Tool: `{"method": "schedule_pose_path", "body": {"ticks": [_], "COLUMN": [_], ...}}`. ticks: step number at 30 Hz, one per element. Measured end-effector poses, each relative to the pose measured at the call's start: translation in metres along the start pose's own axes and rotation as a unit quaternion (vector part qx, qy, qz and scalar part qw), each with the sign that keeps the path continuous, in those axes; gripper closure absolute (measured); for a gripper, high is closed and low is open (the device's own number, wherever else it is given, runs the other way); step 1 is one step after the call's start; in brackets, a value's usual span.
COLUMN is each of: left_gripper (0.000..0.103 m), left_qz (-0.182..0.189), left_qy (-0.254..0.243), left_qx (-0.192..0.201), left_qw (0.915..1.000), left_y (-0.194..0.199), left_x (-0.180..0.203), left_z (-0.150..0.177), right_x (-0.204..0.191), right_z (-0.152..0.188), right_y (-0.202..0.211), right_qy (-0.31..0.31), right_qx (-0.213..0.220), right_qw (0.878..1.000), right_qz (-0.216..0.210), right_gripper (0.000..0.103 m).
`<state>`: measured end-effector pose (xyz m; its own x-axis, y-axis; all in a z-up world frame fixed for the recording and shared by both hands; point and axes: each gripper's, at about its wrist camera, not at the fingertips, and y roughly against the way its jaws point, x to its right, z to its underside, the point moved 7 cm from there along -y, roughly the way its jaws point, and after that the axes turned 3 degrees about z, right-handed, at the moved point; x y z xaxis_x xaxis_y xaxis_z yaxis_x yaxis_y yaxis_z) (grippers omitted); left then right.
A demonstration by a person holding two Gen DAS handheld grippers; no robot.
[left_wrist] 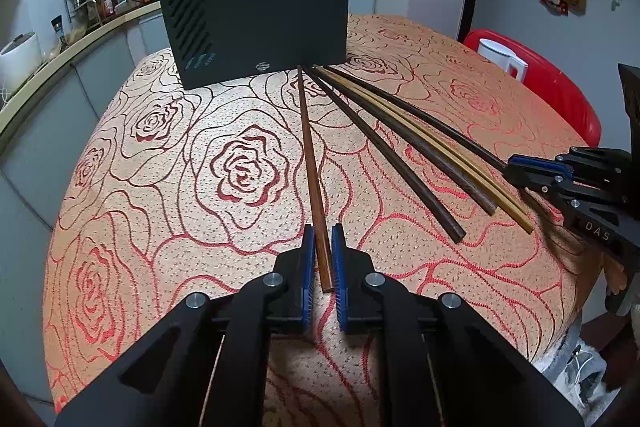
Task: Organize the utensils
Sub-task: 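Grasp a dark brown chopstick with the left tool while the right tool grasps a black chopstick, then carry both chopsticks up into the black holder and open both tools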
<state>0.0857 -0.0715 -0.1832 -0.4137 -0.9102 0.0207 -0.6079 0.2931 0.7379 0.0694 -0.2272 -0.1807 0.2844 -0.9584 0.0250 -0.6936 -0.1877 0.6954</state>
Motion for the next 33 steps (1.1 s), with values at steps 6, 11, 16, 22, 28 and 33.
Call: {"method": "schedule_pose_path", "body": {"ticks": [6,11,16,22,28,33], "left_gripper": [0.096,0.096,0.096,0.096,0.096,0.096], "left_qz": [-0.015,-0.037,-0.061,-0.071,-0.066,-0.061], "left_qy": [0.006,0.007,-0.012,-0.009,-0.013,-0.021], "left_qx": [0.026,0.070,0.118,0.157,0.179,0.189], "left_qw": [0.9995,0.9968,0.9911,0.9850,0.9815,0.9798], "left_y": [0.027,0.067,0.107,0.133,0.143,0.148], "left_x": [-0.017,-0.036,-0.047,-0.060,-0.063,-0.065], "left_z": [-0.010,-0.030,-0.059,-0.095,-0.125,-0.148], "right_x": [0.014,0.025,0.034,0.044,0.049,0.048], "right_z": [-0.012,-0.035,-0.064,-0.108,-0.142,-0.162], "right_y": [0.022,0.054,0.086,0.118,0.118,0.112], "right_qy": [-0.032,-0.053,-0.064,-0.068,-0.073,-0.076], "right_qx": [0.024,0.071,0.117,0.171,0.182,0.180], "right_qw": [0.999,0.996,0.991,0.982,0.980,0.980], "right_qz": [-0.007,-0.013,-0.021,-0.034,-0.041,-0.047], "right_gripper": [0.095,0.095,0.095,0.095,0.095,0.095]}}
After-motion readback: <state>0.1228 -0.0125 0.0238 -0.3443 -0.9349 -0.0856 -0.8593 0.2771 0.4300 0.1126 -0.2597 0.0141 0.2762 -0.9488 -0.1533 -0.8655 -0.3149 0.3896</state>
